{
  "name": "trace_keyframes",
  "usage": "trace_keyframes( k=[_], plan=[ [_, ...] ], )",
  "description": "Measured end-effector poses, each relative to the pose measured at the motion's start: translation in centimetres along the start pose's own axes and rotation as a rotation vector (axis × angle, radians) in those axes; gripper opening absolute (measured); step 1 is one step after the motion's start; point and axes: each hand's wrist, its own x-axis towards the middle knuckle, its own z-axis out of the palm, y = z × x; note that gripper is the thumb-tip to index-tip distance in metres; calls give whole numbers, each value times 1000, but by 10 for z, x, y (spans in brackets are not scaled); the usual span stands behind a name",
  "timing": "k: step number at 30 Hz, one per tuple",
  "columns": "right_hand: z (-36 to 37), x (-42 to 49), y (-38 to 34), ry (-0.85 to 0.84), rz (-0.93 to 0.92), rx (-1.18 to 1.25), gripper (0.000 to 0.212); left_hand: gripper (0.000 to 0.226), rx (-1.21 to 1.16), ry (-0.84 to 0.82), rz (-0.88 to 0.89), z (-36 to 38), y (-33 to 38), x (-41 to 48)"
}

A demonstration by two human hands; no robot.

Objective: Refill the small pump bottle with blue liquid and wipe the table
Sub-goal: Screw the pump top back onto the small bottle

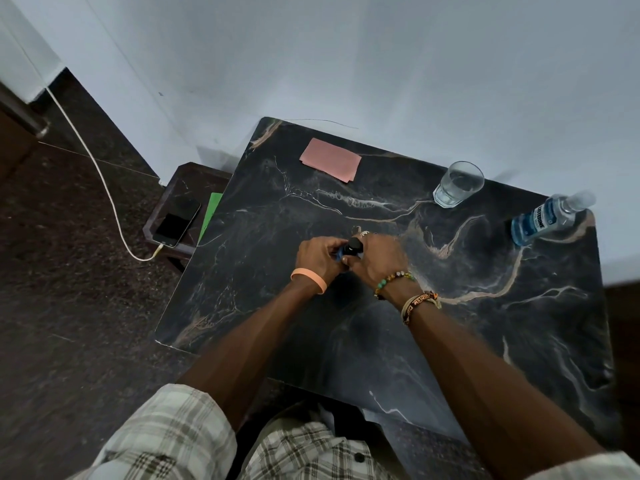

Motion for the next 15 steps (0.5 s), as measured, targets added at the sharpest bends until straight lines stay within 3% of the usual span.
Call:
trace_keyframes(
  k=[9,12,15],
  plan=[
    [15,-15,12,-56,23,441,25,39,-96,1,-32,8,-6,-2],
    [19,-23,13,-86,46,511,36,41,-126,13,-31,11,-7,-3],
    [20,-26,14,-95,52,529,32,45,-156,20,-39,13,-7,-4]
  ],
)
